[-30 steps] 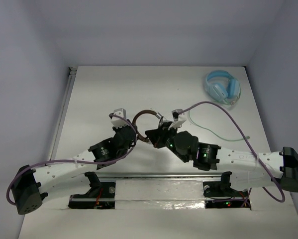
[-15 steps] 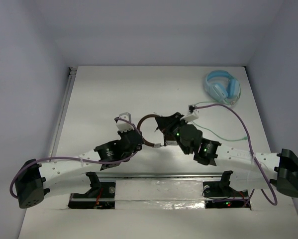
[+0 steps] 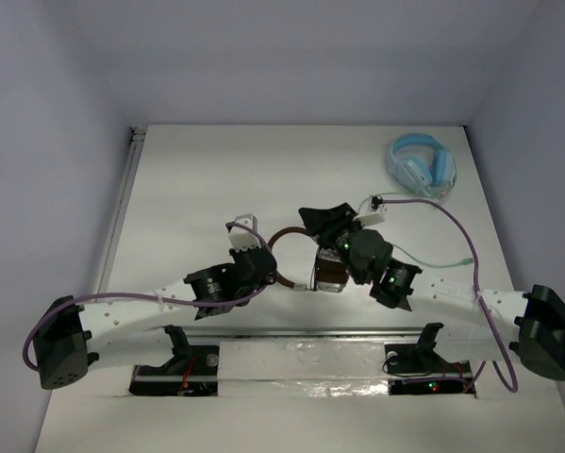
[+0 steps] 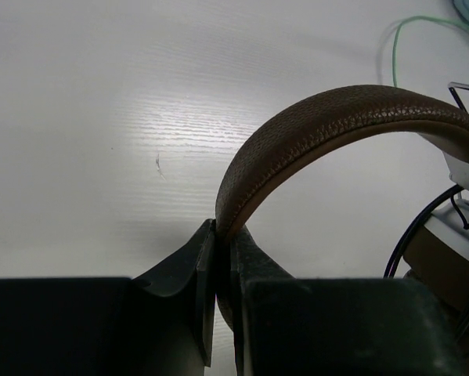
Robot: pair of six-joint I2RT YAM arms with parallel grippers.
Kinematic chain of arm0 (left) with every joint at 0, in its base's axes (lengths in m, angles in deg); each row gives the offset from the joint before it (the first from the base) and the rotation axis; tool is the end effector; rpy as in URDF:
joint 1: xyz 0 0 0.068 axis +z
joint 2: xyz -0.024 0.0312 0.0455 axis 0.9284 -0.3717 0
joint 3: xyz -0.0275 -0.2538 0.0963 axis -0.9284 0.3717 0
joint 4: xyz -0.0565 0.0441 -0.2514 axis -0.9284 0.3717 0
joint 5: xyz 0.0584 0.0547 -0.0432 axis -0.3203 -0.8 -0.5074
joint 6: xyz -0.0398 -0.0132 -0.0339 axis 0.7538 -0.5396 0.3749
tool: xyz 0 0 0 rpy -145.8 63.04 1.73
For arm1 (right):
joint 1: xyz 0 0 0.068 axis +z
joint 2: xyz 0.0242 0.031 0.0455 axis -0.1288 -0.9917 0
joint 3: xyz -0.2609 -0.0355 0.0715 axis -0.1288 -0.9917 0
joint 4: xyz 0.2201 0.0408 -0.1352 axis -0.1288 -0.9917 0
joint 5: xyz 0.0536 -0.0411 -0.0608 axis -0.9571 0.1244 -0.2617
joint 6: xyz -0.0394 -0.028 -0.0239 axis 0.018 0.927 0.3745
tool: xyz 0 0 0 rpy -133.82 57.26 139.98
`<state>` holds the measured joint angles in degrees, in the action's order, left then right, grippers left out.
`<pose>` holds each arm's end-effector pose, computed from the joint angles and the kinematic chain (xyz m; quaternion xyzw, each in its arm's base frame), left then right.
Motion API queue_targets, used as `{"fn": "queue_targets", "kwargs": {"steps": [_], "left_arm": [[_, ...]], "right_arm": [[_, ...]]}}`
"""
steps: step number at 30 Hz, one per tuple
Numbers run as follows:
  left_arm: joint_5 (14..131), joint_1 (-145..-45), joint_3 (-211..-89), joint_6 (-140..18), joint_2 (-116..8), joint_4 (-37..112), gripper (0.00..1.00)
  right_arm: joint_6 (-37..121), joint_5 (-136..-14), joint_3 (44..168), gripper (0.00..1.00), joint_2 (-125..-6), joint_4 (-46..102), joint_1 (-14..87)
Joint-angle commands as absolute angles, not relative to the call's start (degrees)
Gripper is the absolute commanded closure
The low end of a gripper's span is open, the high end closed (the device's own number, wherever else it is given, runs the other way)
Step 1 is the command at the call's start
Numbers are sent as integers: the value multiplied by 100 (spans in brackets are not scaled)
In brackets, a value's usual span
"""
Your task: Wrap the headphones
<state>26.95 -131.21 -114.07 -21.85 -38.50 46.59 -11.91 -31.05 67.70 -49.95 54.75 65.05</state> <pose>0.1209 -0.1900 0.2466 -0.0708 0.8350 -0.2429 0.4887 0.1558 0.2067 0.2861 0.2325 0.6800 0.4506 0.5297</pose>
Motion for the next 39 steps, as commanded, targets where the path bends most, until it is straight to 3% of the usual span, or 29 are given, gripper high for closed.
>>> {"fn": "queue_targets", "kwargs": {"steps": [1, 4, 16, 18, 22, 23, 29, 39], "left_arm": [[2914, -13225, -11720, -2003, -3837, 4622, 100], [3002, -13225, -11702, -1968, -3846, 4657, 100], [2870, -13225, -11922, -2099, -3635, 5070, 100], [2765, -13225, -11939, -2161, -3643, 5079, 100], [2475, -13225, -12027, -2381, -3784, 5079, 100], [2405, -13225, -12062, -2468, -3862, 5035, 100], [1850, -12972, -12308, -3136, -4284, 4404, 100], [3264, -11356, -12765, -4244, -5488, 2742, 100]], "right_arm": [[-1298, -3271, 6701, 48, -4994, 6031, 6252], [-1263, -3499, 6770, 43, -5020, 5952, 6076], [-816, -3422, 6823, 44, -4670, 5469, 5864], [-491, -3177, 6841, 48, -4222, 5119, 5864], [133, -2780, 6885, 95, -3343, 4345, 5864], [395, -2744, 6885, 100, -3193, 4187, 5864], [714, -2674, 6806, 100, -2024, 2798, 5864], [539, -2937, 6464, 100, -1048, 1628, 5864]]}}
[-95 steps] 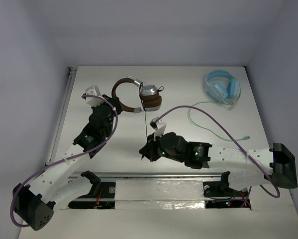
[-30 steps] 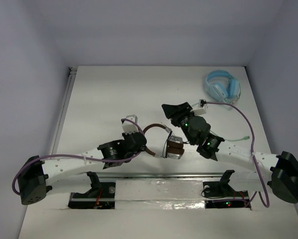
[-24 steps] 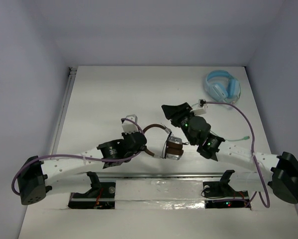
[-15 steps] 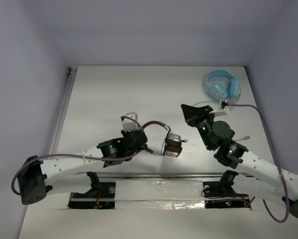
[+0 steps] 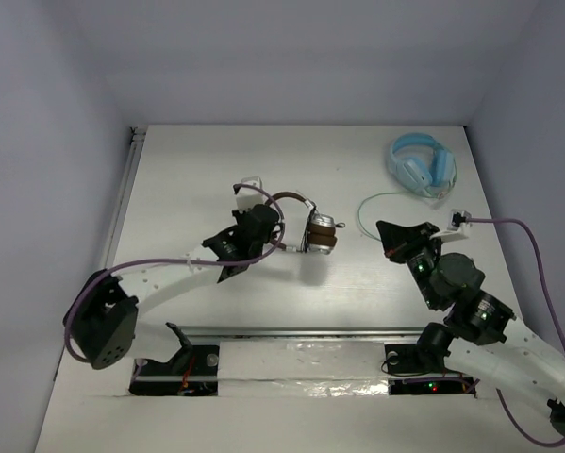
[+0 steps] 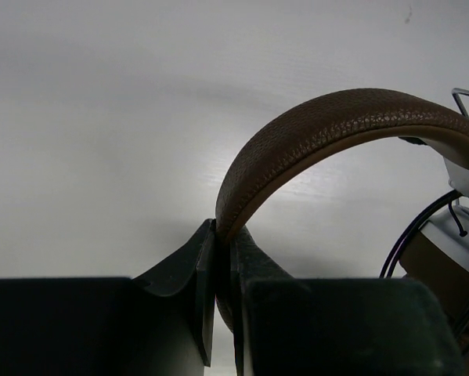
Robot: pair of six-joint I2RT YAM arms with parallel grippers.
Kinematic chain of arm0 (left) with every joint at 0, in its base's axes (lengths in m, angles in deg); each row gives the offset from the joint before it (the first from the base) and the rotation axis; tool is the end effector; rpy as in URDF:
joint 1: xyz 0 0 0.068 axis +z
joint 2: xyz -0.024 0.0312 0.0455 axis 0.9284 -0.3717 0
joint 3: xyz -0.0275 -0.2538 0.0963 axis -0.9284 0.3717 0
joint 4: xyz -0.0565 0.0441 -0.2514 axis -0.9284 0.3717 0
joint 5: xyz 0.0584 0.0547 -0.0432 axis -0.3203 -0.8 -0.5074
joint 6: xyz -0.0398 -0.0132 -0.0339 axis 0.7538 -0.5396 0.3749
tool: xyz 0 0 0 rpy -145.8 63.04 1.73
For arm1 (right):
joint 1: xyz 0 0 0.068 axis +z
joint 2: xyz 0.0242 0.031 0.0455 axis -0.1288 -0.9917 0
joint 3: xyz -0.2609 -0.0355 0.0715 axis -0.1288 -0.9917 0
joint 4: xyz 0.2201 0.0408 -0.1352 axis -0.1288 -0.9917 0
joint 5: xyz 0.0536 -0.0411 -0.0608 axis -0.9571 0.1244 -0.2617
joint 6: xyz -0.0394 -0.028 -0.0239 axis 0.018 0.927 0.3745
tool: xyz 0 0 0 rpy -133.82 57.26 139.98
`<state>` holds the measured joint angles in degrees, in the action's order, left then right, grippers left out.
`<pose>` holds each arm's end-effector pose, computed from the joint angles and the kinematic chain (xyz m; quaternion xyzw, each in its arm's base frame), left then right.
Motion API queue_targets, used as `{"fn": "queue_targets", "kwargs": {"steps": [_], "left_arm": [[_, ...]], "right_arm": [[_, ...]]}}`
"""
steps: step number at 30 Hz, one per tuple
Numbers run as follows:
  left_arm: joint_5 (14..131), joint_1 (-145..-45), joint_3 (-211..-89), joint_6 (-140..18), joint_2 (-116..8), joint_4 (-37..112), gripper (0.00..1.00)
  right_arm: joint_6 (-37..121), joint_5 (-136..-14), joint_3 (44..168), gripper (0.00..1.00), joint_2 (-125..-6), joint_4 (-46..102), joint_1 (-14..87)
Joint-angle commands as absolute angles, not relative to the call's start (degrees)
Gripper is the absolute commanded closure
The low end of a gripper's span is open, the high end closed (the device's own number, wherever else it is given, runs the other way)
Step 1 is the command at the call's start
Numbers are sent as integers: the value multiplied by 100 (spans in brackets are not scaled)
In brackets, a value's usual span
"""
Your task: Wrap the headphones
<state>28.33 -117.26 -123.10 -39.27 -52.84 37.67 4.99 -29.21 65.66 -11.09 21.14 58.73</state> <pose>0.2014 -0.2004 0.2549 -0.0498 0.8252 -0.1311 0.5471 0.0921 0.0800 0.3293 0.1872 0.6774 0.3429 0.6233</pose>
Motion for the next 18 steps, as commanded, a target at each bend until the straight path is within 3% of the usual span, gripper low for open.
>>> {"fn": "queue_targets", "kwargs": {"steps": [1, 11, 18], "left_arm": [[3344, -11266, -12818, -4288, -5628, 2680, 100], [4372, -10221, -13792, -4385, -7587, 2143, 100], [4716, -9904, -14180, -4368, -8266, 2196, 99]], "right_arm": [[530, -2955, 6455, 99, -1039, 1601, 5864], [547, -3025, 6305, 96, -1179, 1627, 5864], [521, -3069, 6244, 93, -1276, 1697, 5864]]}}
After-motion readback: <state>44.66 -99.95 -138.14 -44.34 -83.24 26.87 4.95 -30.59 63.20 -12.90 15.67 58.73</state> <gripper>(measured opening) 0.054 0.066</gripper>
